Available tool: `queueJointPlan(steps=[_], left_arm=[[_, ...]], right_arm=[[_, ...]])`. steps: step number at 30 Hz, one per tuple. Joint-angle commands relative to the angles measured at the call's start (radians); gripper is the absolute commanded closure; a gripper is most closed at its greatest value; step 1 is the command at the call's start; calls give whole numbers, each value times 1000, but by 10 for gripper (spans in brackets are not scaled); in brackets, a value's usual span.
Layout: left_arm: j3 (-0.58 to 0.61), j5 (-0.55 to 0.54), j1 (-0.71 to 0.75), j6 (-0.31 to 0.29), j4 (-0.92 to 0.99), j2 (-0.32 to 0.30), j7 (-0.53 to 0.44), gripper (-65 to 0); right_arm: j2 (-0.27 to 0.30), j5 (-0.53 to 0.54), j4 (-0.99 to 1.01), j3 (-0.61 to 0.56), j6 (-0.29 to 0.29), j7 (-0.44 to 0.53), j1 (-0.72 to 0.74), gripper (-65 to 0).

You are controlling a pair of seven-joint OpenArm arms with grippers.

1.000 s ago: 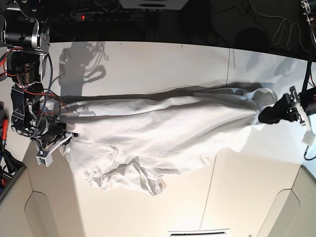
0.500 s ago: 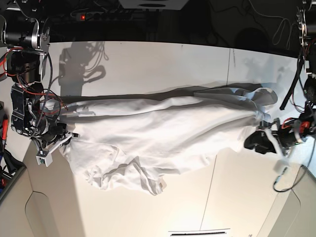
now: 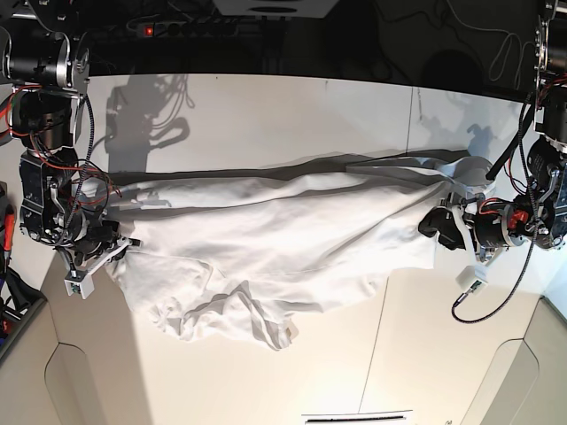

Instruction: Layout the t-shirt on the table in an organized manner, then fold the t-shirt properly

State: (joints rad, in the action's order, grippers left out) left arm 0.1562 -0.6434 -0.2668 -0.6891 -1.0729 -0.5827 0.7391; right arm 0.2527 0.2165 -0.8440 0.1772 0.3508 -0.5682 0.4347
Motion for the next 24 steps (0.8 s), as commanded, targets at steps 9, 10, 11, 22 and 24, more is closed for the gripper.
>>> queueJointPlan(steps=[9,10,11,22,24], left_arm=[[-7,-46,-27,-9,-63,-42,-38,0],[-7,-56,-28,-9,-86,-56,-38,0],[-10,-63,-29,-9,-111,-71,-36,0],[-201,-77,-109,-9,-289,-107,-60,0],[-202,-77,-178,-9,-289,-107,-67,0]], right_arm=[[14,-7,-26,4,-6,0,19,0],[14,-7,-38,4,-6,0,19,0],[14,-7,-56,4,-6,-1,19,0],[14,-7,-289,4,-8,-3,52,0],[13,-6,-291,4,-12,6,96,0]])
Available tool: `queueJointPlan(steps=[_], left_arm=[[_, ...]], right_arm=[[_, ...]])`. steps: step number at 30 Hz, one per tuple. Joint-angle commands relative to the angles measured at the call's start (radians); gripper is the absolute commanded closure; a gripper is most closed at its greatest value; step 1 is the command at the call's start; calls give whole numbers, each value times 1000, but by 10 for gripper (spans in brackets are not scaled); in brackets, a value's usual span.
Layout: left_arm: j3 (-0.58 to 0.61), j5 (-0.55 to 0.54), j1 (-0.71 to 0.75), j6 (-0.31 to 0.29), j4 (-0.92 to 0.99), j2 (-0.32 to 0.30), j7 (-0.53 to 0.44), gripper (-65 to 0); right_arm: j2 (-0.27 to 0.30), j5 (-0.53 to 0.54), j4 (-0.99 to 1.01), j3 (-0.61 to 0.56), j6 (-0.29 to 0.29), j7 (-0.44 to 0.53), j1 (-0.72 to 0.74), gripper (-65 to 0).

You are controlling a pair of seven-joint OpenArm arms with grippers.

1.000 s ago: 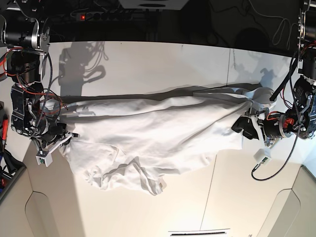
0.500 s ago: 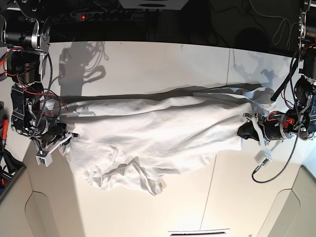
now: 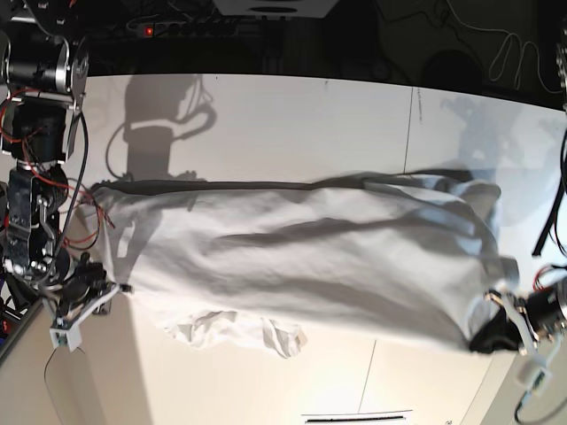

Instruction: Layout the t-shirt on the table in an organized manner, then fold the t-shirt properly

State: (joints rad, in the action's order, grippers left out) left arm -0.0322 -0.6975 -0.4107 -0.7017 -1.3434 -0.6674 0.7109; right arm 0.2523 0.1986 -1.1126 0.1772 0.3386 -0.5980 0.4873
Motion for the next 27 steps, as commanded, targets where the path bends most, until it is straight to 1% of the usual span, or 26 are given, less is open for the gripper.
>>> queueJointPlan(steps=[1,4,6,9,13,15,18,23,25,26,27], left_arm=[[-13,-22,-76,4,-19,-23,-49,0],[-13,-23,-214,4,-19,-23,-73,0],[-13,-21,-319,21,-19,-23,-79,0],[-13,-15,-470,53,-16,-23,-78,0],[-13,-18,-620,71,-15,-34,-75,0],[-13,-25,-659,71,-15,-34,-47,0],[-13,-47,-648,74,-15,-34,-3,0],[-13,-42,-530,73,-14,-31,-5,0],[-13,-22,-484,73,-14,-27,-13,0],[-13,-11,-463,73,-14,-28,-21,0],[-13,6,-447,73,-14,-28,-28,0]], right_arm=[[13,12,-23,4,0,42,72,0],[13,11,-23,4,-3,45,176,0],[13,11,-23,4,-3,41,256,0],[13,34,-23,4,-6,4,386,0],[13,95,-23,4,-5,-91,542,0],[13,138,-23,4,8,-150,588,0],[10,187,-23,4,27,-216,594,0],[6,220,-22,4,36,-213,473,0],[-15,240,-22,4,36,-205,406,0],[-34,254,-22,4,40,-196,372,0],[-59,262,-21,4,58,-182,340,0]])
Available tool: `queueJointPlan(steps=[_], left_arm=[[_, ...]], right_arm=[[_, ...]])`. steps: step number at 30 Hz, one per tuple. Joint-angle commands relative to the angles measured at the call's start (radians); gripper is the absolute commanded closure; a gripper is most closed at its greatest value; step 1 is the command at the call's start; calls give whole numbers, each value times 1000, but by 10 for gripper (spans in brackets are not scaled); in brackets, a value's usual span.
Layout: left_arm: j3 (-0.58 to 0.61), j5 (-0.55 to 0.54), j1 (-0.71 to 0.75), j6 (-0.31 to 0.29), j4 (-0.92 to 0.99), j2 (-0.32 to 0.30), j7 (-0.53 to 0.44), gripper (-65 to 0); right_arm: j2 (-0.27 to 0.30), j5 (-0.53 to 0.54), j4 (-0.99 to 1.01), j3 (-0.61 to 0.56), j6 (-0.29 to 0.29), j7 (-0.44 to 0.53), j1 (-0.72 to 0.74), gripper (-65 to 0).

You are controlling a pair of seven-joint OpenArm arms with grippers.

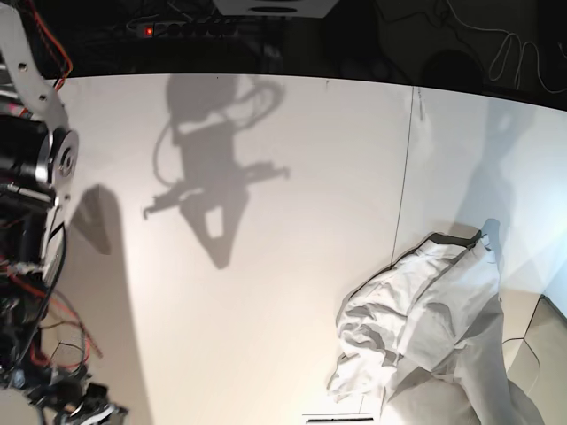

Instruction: Layout the t-shirt on the table in an organized manner, then fold the t-shirt properly

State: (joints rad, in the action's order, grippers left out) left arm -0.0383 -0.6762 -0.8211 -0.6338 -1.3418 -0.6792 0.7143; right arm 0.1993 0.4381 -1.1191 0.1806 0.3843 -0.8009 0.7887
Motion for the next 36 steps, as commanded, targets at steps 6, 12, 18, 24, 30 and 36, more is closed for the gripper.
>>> queueJointPlan(steps=[6,12,18,24,30,36], left_arm=[[-7,49,13,6,-16,-17,-32,0],[-8,50,44,28,-16,-26,26,0],[-8,40,98,67,-16,-87,39,0],[-9,32,170,74,-16,-99,66,0],[-9,113,280,145,-16,-100,77,0],[-39,513,397,374,17,-100,-32,0]], right_arm=[[-233,34,12,-6,95,185,-94,0],[-351,-207,209,-240,34,491,-76,0],[-351,-408,497,-595,-52,678,21,0],[-351,-568,615,-864,-101,930,84,0],[-351,-570,618,-982,-194,1091,145,-60],[-351,-569,617,-995,-196,1090,191,-60]])
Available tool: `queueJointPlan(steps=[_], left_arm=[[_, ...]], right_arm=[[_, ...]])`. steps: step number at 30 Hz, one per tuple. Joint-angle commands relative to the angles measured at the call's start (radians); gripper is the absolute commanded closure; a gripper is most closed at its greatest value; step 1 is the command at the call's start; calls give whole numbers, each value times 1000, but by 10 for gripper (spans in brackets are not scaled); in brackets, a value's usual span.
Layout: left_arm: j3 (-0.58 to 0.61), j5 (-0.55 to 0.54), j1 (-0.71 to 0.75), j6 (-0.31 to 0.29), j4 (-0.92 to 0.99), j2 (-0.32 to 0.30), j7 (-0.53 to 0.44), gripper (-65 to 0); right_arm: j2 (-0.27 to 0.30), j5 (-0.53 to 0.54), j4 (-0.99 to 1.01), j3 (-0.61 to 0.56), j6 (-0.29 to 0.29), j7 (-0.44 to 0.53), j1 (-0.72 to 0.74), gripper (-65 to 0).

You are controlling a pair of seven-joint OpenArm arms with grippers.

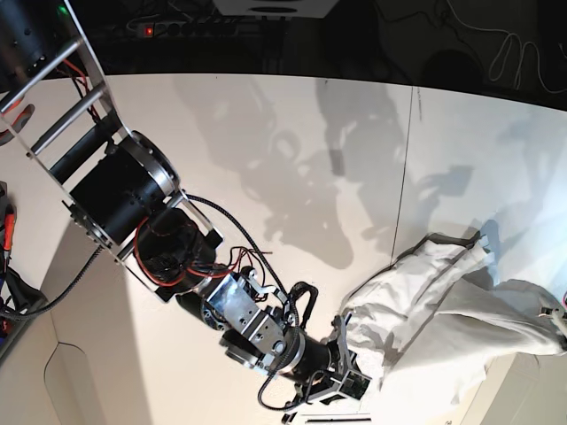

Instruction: Layout the t-shirt on the table in an organized manner, then fold the t-shirt properly

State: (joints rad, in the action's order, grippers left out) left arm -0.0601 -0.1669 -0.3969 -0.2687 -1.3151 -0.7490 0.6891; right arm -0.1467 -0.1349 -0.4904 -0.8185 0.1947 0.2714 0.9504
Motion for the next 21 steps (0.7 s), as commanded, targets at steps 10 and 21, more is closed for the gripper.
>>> queueJointPlan(steps=[10,21], left_arm=[[-35,215,-40,169,273,-33,-160,-267],[-35,-414,-66,-270,196,29,26,-266]], right_arm=[[-5,4,-11,8,-52,17,-68,-60],[0,4,-11,71,-401,14,-217,-43]])
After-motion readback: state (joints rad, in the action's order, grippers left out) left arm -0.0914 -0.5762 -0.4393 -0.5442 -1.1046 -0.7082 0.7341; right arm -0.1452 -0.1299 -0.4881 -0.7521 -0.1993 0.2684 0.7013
